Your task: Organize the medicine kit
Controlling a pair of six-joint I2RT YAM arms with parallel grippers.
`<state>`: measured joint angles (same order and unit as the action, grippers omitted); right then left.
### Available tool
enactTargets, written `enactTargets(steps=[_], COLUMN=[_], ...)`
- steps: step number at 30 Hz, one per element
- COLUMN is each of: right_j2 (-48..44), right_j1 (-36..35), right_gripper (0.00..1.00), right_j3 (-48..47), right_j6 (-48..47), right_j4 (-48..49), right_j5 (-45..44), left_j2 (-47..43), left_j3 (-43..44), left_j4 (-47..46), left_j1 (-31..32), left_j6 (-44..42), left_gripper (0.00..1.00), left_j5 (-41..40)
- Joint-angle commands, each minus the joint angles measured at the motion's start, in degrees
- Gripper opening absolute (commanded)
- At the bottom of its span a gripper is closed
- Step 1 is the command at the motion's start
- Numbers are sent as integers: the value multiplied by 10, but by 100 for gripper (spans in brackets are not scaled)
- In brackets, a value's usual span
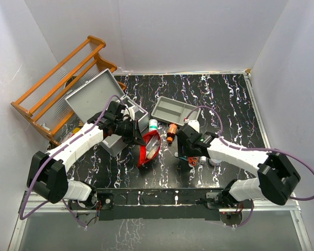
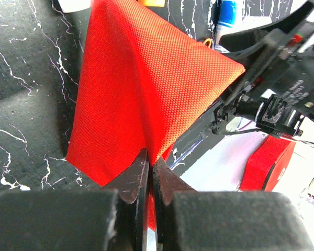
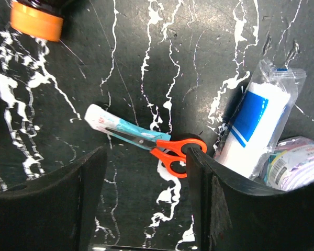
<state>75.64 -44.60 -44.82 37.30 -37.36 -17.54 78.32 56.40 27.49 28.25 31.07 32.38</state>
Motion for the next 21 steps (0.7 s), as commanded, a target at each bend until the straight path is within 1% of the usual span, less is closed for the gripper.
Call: enactTargets(steps=[1,3,7,11,13,14,16,17,18,21], right_j2=[40,61,92,109,116,117,118,119,119,115], right_j1=[4,7,9,16,21,23,25,26,26,25], right_gripper=[60,60,59,56,51,47,34,30,27,26], right_j3=[-18,-25,-36,-34,-29,-28,-29,-30,-33,-38], right_j6=[-88,-104,-112,-111,-104,-96,-76,-66,-56,-35], right_j4=[19,24,36,48,53,54,54,53,53,52], right_j5=[4,24,26,39,58,65,80,87,93,101], left_j2=[-16,-17,-16,-15,-14,-13,-12,-11,-10,-9], left_j3=[29,29,28,27,28,28,28,29,29,30], left_j4=[15,17,16,12,13,12,11,11,10,8], left_j1=[0,0,1,1,1,1,0,0,0,0], left_j6=[-6,-7,-6,-5,-5,-5,-4,-4,-4,-2], left_gripper=[0,0,0,0,0,0,0,0,0,0], left_j5=[15,15,15,16,16,16,17,17,17,16])
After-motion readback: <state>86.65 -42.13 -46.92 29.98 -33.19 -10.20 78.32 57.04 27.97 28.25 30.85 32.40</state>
